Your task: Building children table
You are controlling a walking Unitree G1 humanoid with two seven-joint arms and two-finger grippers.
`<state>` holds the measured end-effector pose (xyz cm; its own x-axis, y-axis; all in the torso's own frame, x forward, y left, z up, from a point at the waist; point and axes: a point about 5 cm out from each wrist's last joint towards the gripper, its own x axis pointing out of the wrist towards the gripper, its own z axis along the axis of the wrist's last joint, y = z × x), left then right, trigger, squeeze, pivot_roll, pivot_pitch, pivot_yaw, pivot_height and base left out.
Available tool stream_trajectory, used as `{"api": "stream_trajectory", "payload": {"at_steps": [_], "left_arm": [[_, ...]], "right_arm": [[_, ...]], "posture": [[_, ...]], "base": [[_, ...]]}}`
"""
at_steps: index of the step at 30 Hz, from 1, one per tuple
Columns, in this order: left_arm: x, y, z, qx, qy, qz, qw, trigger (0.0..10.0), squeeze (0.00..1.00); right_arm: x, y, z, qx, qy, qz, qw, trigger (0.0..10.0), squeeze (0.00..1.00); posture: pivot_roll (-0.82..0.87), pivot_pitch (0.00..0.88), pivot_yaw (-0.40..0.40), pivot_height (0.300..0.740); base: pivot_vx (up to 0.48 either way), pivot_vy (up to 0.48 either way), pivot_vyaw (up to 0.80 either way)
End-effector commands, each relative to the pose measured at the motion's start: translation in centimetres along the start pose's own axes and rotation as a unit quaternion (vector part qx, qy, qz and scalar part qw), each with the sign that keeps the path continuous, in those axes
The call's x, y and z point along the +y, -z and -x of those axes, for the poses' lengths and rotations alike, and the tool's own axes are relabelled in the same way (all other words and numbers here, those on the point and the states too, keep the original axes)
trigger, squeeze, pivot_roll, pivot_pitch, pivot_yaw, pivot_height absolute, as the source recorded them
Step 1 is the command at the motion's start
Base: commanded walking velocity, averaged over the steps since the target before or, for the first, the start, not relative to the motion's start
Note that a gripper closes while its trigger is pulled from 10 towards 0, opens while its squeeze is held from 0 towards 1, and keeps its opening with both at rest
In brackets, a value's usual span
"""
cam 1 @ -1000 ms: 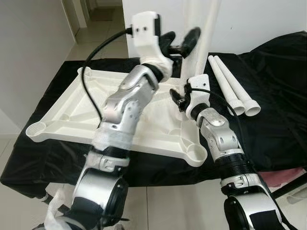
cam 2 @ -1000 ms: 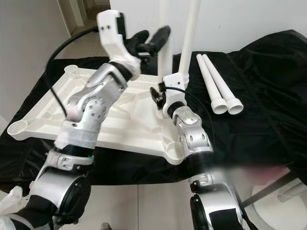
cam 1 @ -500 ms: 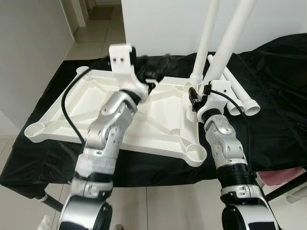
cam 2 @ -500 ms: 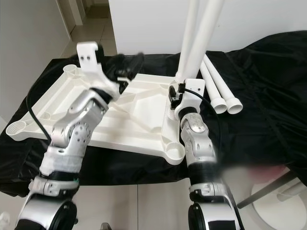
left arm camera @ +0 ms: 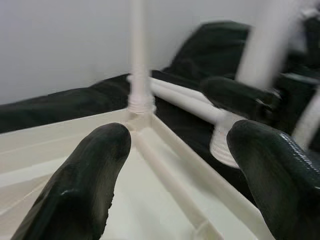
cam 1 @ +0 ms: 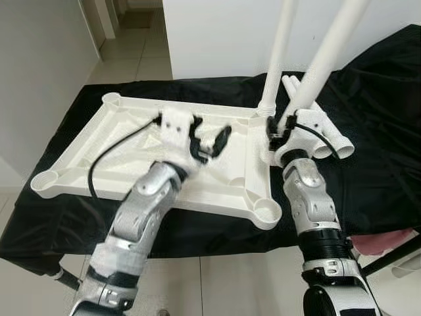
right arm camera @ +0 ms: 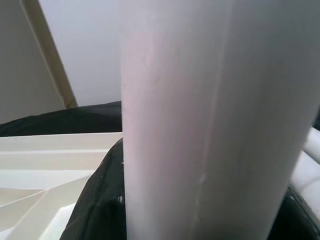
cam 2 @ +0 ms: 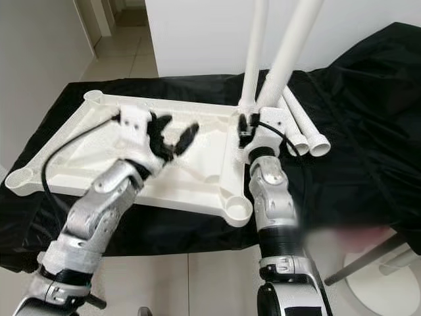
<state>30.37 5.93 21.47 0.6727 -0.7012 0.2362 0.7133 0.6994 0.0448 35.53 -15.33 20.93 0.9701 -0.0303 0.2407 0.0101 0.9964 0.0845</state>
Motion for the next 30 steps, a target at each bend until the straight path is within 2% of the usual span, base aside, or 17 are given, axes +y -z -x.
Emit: {"api": "stream_trajectory", "payload": {"at_steps": [1, 5, 11, 14, 18, 23, 24, 27, 29, 30], "left_arm": [[-0.2, 0.1, 0.0, 0.000, 0.014, -0.017, 1.000, 10.0, 0.00], [-0.3, 0.7, 0.2, 0.013, 0.019, -0.031, 0.999, 10.0, 0.00], [-1.5, 1.8, 0.7, 0.032, 0.043, -0.060, 0.997, 10.0, 0.00], [-2.6, 2.8, 1.1, 0.047, 0.071, -0.087, 0.993, 10.0, 0.00], [-3.7, 3.5, 1.4, 0.050, 0.096, -0.094, 0.990, 10.0, 0.00], [-3.9, 3.8, 1.5, 0.051, 0.101, -0.100, 0.989, 10.0, 0.00], [-4.0, 4.3, 1.7, 0.058, 0.107, -0.118, 0.985, 10.0, 0.00], [-4.1, 4.8, 1.8, 0.063, 0.113, -0.132, 0.983, 10.0, 0.00], [-4.4, 6.0, 2.5, 0.067, 0.138, -0.164, 0.975, 10.0, 0.00], [-4.4, 6.0, 2.5, 0.067, 0.138, -0.164, 0.975, 10.0, 0.00]], "right_arm": [[0.0, 0.4, 0.1, 0.011, 0.003, -0.004, 1.000, 10.0, 0.00], [0.0, 0.5, 0.0, 0.014, 0.007, -0.005, 1.000, 10.0, 0.00], [0.2, 0.7, 0.1, 0.019, 0.006, 0.002, 1.000, 10.0, 0.00], [0.2, 0.9, 0.1, 0.022, 0.006, 0.005, 1.000, 10.0, 0.00], [0.2, 1.0, 0.2, 0.024, 0.008, 0.009, 1.000, 10.0, 0.00], [0.3, 1.0, 0.2, 0.025, 0.007, 0.010, 1.000, 10.0, 0.00], [0.3, 1.0, 0.2, 0.026, 0.007, 0.010, 1.000, 10.0, 0.00], [0.3, 1.0, 0.2, 0.026, 0.007, 0.010, 1.000, 10.0, 0.00], [0.2, 1.0, 0.1, 0.027, 0.007, 0.012, 1.000, 10.0, 0.00], [0.2, 1.0, 0.1, 0.027, 0.007, 0.012, 1.000, 10.0, 0.00]], "posture": [[-0.04, 0.041, 0.067, 0.740], [-0.04, 0.039, 0.066, 0.740], [-0.04, 0.041, 0.064, 0.740], [-0.04, 0.041, 0.062, 0.740], [-0.04, 0.042, 0.060, 0.740], [-0.04, 0.042, 0.057, 0.740], [-0.04, 0.042, 0.055, 0.740], [-0.04, 0.043, 0.054, 0.740], [-0.04, 0.042, 0.054, 0.740], [-0.04, 0.042, 0.054, 0.740]], "base": [[0.000, 0.000, 0.00], [0.000, 0.000, 0.00], [0.000, 0.000, 0.00], [0.000, 0.000, 0.00], [0.000, 0.000, 0.00], [0.000, 0.000, 0.00], [0.000, 0.000, 0.00], [0.000, 0.000, 0.00], [0.000, 0.000, 0.00], [0.000, 0.000, 0.00]]}}
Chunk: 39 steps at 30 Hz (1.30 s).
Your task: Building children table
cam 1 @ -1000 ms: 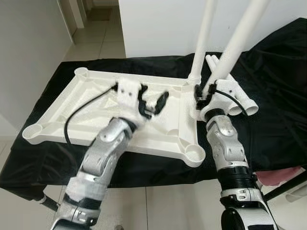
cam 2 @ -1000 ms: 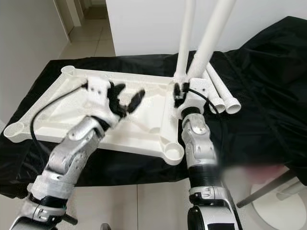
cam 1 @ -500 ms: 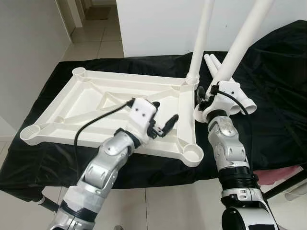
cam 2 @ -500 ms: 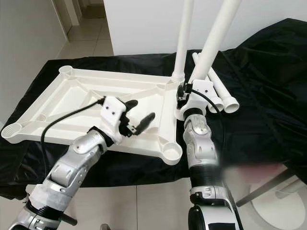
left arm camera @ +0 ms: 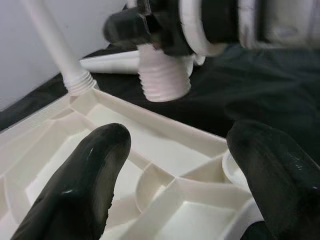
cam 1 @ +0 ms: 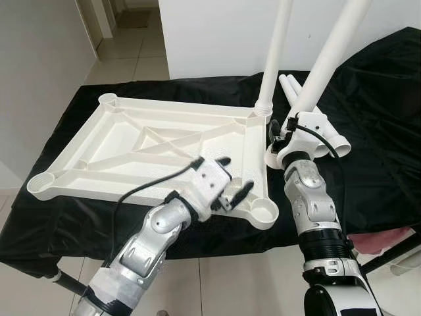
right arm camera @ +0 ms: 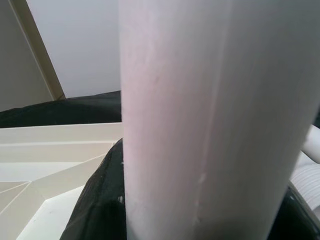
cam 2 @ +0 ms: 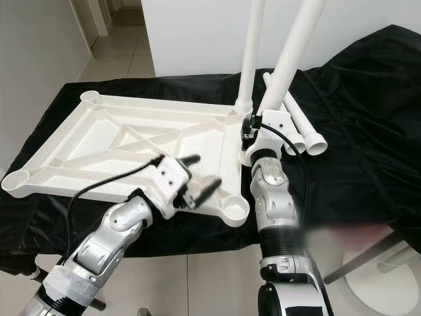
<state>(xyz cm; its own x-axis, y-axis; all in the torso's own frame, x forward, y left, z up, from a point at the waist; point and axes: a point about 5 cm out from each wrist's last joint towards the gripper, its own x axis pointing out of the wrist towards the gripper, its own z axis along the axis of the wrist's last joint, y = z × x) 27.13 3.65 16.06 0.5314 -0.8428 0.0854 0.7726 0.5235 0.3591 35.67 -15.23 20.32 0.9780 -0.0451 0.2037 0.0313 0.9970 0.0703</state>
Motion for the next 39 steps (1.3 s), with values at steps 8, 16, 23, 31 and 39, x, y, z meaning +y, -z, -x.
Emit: {"api": "stream_trajectory", "payload": {"at_steps": [8, 16, 23, 31, 39], "left_arm": [[-1.6, 2.8, 0.9, 0.034, 0.065, -0.077, 0.994, 10.0, 0.00], [-0.8, 5.2, -0.1, 0.080, 0.071, -0.115, 0.988, 10.0, 0.00], [0.3, 5.3, -1.7, 0.082, 0.050, -0.115, 0.989, 10.0, 0.00], [2.1, 3.9, -4.2, 0.068, 0.014, -0.129, 0.989, 10.0, 0.00], [2.7, 2.7, -4.8, 0.032, 0.003, -0.123, 0.992, 10.0, 0.00]], "right_arm": [[0.1, 0.3, 0.0, 0.008, 0.000, 0.005, 1.000, 10.0, 0.00], [0.1, 0.1, -0.1, 0.007, 0.002, 0.007, 1.000, 10.0, 0.00], [0.0, 0.0, -0.2, 0.005, 0.005, 0.008, 1.000, 10.0, 0.00], [0.1, 0.1, 0.0, 0.007, 0.006, 0.009, 1.000, 10.0, 0.00], [0.4, 0.3, 0.6, 0.003, -0.002, 0.008, 1.000, 10.0, 0.00]], "posture": [[-0.05, 0.036, 0.059, 0.740], [-0.06, 0.030, 0.059, 0.740], [-0.06, 0.031, 0.062, 0.740], [-0.07, 0.037, 0.066, 0.740], [-0.08, 0.046, 0.079, 0.740]], "base": [[0.000, 0.000, 0.00], [0.000, 0.000, 0.00], [0.000, 0.000, 0.00], [0.000, 0.000, 0.00], [0.000, 0.000, 0.00]]}}
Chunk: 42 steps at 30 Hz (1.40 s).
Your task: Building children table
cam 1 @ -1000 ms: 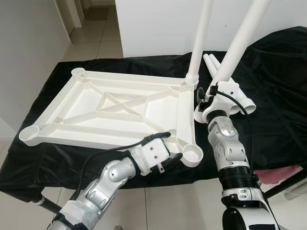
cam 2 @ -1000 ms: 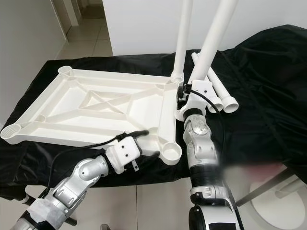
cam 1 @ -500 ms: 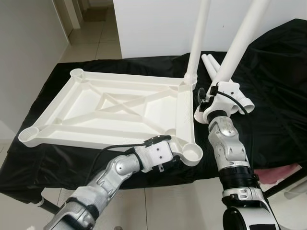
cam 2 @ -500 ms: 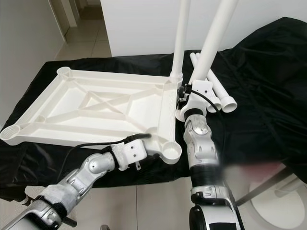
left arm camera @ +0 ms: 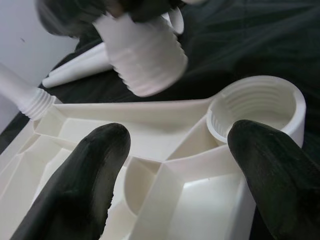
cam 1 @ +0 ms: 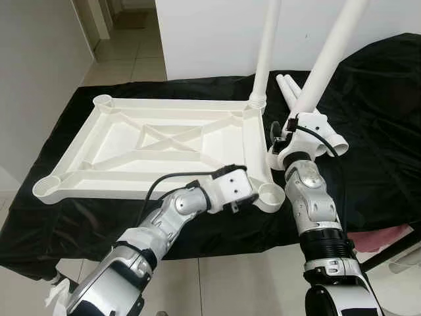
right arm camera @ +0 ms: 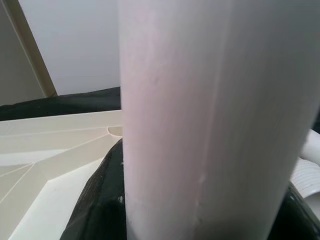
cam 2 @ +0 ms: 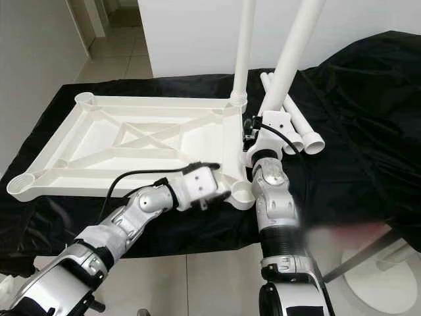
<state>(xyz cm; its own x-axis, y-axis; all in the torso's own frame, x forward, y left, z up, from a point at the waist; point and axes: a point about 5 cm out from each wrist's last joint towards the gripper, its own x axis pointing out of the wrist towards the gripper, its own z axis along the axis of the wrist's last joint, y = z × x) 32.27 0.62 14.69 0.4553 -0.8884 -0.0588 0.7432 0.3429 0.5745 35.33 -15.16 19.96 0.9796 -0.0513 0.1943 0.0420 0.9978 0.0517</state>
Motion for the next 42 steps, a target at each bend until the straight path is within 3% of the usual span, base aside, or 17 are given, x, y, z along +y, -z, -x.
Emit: {"api": "stream_trajectory", "payload": {"at_steps": [1, 6, 9, 10, 13, 16, 21, 35, 42], "left_arm": [[0.6, 0.2, 0.7, -0.009, -0.072, 0.006, 0.997, 10.0, 0.00], [0.4, 0.0, 1.4, -0.023, -0.073, 0.026, 0.997, 10.0, 0.00], [0.6, -0.3, 3.2, -0.042, -0.110, 0.084, 0.989, 10.0, 0.00], [0.6, -0.3, 3.2, -0.042, -0.110, 0.084, 0.989, 10.0, 0.00], [1.1, -0.4, 4.2, -0.052, -0.147, 0.130, 0.979, 10.0, 0.00], [1.3, -0.2, 4.7, -0.050, -0.164, 0.145, 0.974, 10.0, 0.00], [2.5, 1.2, 6.6, -0.023, -0.233, 0.216, 0.948, 10.0, 0.00], [3.3, 1.2, 8.2, 0.008, -0.256, 0.229, 0.939, 10.0, 0.00], [3.1, 1.1, 8.4, 0.009, -0.255, 0.236, 0.938, 10.0, 0.00]], "right_arm": [[0.4, 0.1, 0.4, -0.003, -0.009, -0.003, 1.000, 10.0, 0.00], [0.6, 0.1, 0.9, -0.012, -0.023, -0.004, 1.000, 10.0, 0.00], [0.9, 0.9, 2.1, -0.020, -0.042, 0.000, 0.999, 10.0, 0.00], [0.9, 0.9, 2.1, -0.020, -0.042, 0.000, 0.999, 10.0, 0.00], [1.1, 1.2, 3.0, -0.034, -0.051, 0.005, 0.998, 10.0, 0.00], [1.2, 1.2, 3.4, -0.045, -0.057, 0.003, 0.997, 10.0, 0.00], [1.8, 2.0, 5.6, -0.056, -0.070, -0.026, 0.996, 10.0, 0.00], [1.1, 4.5, 7.7, -0.016, -0.095, 0.009, 0.995, 10.0, 0.00], [0.8, 4.4, 8.0, -0.022, -0.097, 0.013, 0.995, 10.0, 0.00]], "posture": [[-0.08, 0.047, 0.079, 0.740], [-0.08, 0.047, 0.080, 0.740], [-0.06, 0.050, 0.069, 0.740], [-0.06, 0.050, 0.069, 0.740], [-0.05, 0.049, 0.065, 0.740], [-0.04, 0.048, 0.058, 0.740], [-0.03, 0.033, 0.045, 0.740], [-0.03, 0.008, 0.038, 0.740], [-0.03, 0.012, 0.041, 0.740]], "base": [[0.000, 0.000, 0.00], [0.000, 0.000, 0.00], [0.000, 0.000, 0.00], [0.000, 0.000, 0.00], [0.000, 0.000, 0.00], [0.000, 0.000, 0.00], [0.000, 0.000, 0.00], [0.000, 0.000, 0.00], [0.000, 0.000, 0.00]]}}
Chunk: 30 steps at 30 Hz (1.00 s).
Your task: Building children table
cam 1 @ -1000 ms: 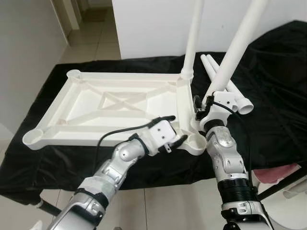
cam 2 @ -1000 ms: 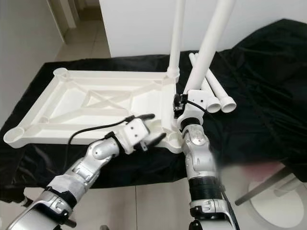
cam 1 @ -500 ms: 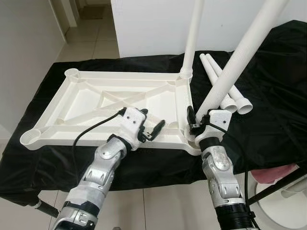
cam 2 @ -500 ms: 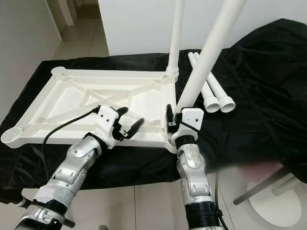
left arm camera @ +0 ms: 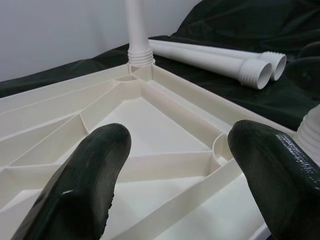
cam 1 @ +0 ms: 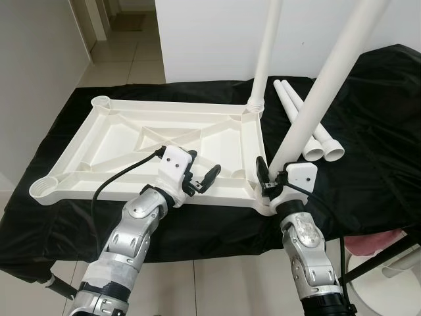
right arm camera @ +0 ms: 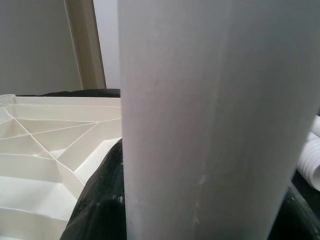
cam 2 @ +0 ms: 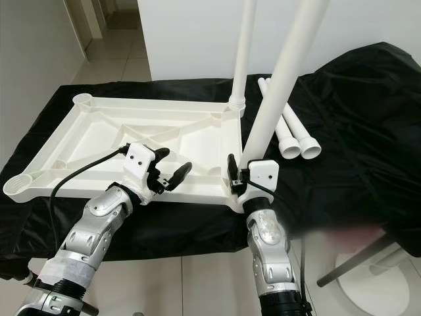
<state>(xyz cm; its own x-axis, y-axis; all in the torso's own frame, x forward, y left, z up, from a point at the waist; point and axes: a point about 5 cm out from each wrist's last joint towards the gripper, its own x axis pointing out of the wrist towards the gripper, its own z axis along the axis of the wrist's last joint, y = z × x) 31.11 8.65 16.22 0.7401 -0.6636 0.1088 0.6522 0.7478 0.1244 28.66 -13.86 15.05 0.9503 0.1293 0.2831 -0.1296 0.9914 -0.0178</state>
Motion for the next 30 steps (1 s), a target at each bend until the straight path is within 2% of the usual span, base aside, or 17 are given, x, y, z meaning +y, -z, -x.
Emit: {"api": "stream_trajectory", "payload": {"at_steps": [1, 3, 6, 11, 12, 14, 17, 18, 20, 27, 28, 30], "left_arm": [[0.7, 0.2, 0.4, 0.007, -0.060, 0.002, 0.998, 10.0, 0.00], [0.6, 0.3, 0.5, 0.009, -0.057, 0.004, 0.998, 10.0, 0.00], [0.2, 0.3, 0.6, 0.011, -0.050, 0.015, 0.999, 10.0, 0.00], [0.4, -0.3, 0.2, 0.011, -0.068, 0.031, 0.997, 10.0, 0.00], [0.4, -0.3, 0.2, 0.011, -0.068, 0.031, 0.997, 10.0, 0.00], [1.4, -0.8, 0.0, 0.017, -0.117, 0.048, 0.992, 10.0, 0.00], [2.3, -1.2, -0.3, 0.023, -0.151, 0.065, 0.986, 10.0, 0.00], [2.3, -1.2, -0.3, 0.023, -0.151, 0.065, 0.986, 10.0, 0.00], [3.1, -1.6, -0.7, 0.021, -0.179, 0.075, 0.981, 10.0, 0.00], [3.1, -1.6, -0.7, 0.021, -0.179, 0.075, 0.981, 10.0, 0.00], [3.6, -1.7, -0.8, 0.022, -0.198, 0.079, 0.977, 10.0, 0.00], [5.5, -2.0, -0.5, 0.019, -0.277, 0.096, 0.956, 10.0, 0.00]], "right_arm": [[0.1, 0.9, 0.5, 0.022, -0.005, -0.003, 1.000, 10.0, 0.00], [0.0, 0.5, 0.4, 0.014, -0.006, -0.010, 1.000, 10.0, 0.00], [0.2, -0.8, -0.7, -0.019, -0.007, -0.033, 0.999, 10.0, 0.00], [0.1, -1.5, -1.3, -0.033, 0.003, -0.037, 0.999, 10.0, 0.00], [0.1, -1.5, -1.3, -0.033, 0.003, -0.037, 0.999, 10.0, 0.00], [0.1, -1.3, -1.5, -0.022, 0.015, -0.030, 0.999, 10.0, 0.00], [0.0, -1.0, -2.0, -0.001, 0.033, -0.004, 0.999, 10.0, 0.00], [0.0, -1.0, -2.0, -0.001, 0.033, -0.004, 0.999, 10.0, 0.00], [0.0, -1.3, -2.7, 0.005, 0.038, -0.032, 0.999, 10.0, 0.00], [0.0, -1.3, -2.7, 0.005, 0.038, -0.032, 0.999, 10.0, 0.00], [-0.1, -1.6, -3.0, 0.001, 0.047, -0.037, 0.998, 10.0, 0.00], [-0.8, -2.5, -3.8, -0.016, 0.083, -0.024, 0.996, 10.0, 0.00]], "posture": [[-0.03, 0.012, 0.041, 0.740], [-0.03, 0.012, 0.041, 0.740], [-0.04, 0.014, 0.050, 0.740], [-0.03, 0.009, 0.066, 0.740], [-0.03, 0.009, 0.066, 0.740], [-0.03, 0.007, 0.102, 0.740], [-0.03, 0.008, 0.119, 0.740], [-0.03, 0.008, 0.119, 0.740], [-0.04, 0.006, 0.139, 0.740], [-0.04, 0.006, 0.139, 0.740], [-0.05, 0.005, 0.151, 0.740], [-0.06, 0.018, 0.127, 0.740]], "base": [[0.000, 0.000, 0.00], [0.000, 0.000, 0.00], [0.000, 0.000, 0.00], [0.000, 0.000, 0.00], [0.000, 0.000, 0.00], [0.000, 0.000, 0.00], [0.000, 0.000, 0.00], [0.000, 0.000, 0.00], [0.000, 0.000, 0.00], [0.000, 0.000, 0.00], [0.000, 0.000, 0.00], [0.000, 0.000, 0.00]]}}
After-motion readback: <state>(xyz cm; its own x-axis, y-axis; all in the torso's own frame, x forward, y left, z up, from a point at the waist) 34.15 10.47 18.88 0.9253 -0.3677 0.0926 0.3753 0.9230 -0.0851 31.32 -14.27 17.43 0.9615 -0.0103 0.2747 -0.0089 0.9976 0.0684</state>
